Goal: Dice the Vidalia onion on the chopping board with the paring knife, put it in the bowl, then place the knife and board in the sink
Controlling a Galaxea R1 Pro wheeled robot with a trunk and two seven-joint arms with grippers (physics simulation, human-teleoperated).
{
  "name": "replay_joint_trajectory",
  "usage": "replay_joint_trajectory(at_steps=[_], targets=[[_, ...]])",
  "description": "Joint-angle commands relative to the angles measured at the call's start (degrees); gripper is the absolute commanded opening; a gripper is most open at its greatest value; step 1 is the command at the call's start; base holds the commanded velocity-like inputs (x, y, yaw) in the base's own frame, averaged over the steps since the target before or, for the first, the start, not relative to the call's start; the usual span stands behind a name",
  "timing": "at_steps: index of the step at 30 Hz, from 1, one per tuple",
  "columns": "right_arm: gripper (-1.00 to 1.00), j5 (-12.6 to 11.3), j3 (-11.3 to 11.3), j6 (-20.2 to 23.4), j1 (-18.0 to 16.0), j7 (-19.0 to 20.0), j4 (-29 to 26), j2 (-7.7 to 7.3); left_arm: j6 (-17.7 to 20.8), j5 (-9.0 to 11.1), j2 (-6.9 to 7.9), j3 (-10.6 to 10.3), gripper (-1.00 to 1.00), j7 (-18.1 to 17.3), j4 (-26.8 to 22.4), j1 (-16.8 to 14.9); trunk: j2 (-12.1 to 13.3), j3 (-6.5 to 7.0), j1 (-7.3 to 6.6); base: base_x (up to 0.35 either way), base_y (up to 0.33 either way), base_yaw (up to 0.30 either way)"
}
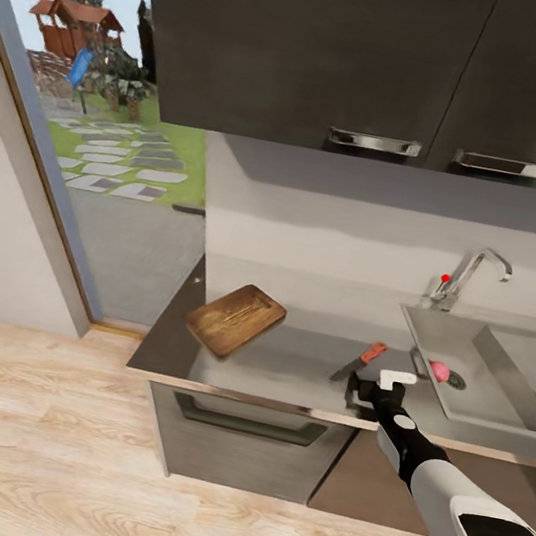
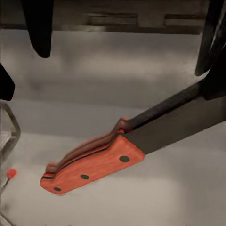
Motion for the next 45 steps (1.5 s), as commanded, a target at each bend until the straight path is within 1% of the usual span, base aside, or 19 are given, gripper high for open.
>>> replay_joint_trajectory(at_steps=[1, 7, 13, 27, 36, 45], targets=[[1.00, -0.1, 0.3, -0.2, -0.1, -0.1, 0.1, -0.02, -0.1, 0.0, 0.00, 0.0, 1.00, -0.1, 0.0, 0.0, -0.1, -0.10, 0.05, 0.156, 0.198, 0.000], [1.00, -0.1, 0.3, -0.2, -0.1, -0.1, 0.1, -0.02, -0.1, 0.0, 0.00, 0.0, 1.00, -0.1, 0.0, 0.0, -0.1, -0.10, 0.05, 0.173, 0.216, 0.000], [1.00, -0.1, 0.3, -0.2, -0.1, -0.1, 0.1, -0.02, -0.1, 0.0, 0.00, 0.0, 1.00, -0.1, 0.0, 0.0, -0.1, -0.10, 0.05, 0.033, 0.165, 0.000], [1.00, -0.1, 0.3, -0.2, -0.1, -0.2, 0.1, -0.04, -0.1, 0.0, 0.00, 0.0, 1.00, -0.1, 0.0, 0.0, -0.1, -0.10, 0.05, 0.005, 0.010, 0.000], [1.00, -0.1, 0.3, -0.2, -0.1, -0.3, 0.1, -0.02, -0.2, 0.0, 0.00, 0.0, 1.00, -0.1, 0.0, 0.0, -0.1, -0.10, 0.05, 0.182, 0.041, 0.000], [1.00, -0.1, 0.3, -0.2, -0.1, -0.3, 0.1, -0.02, -0.2, 0.0, 0.00, 0.0, 1.00, -0.1, 0.0, 0.0, -0.1, -0.10, 0.05, 0.035, 0.011, 0.000]])
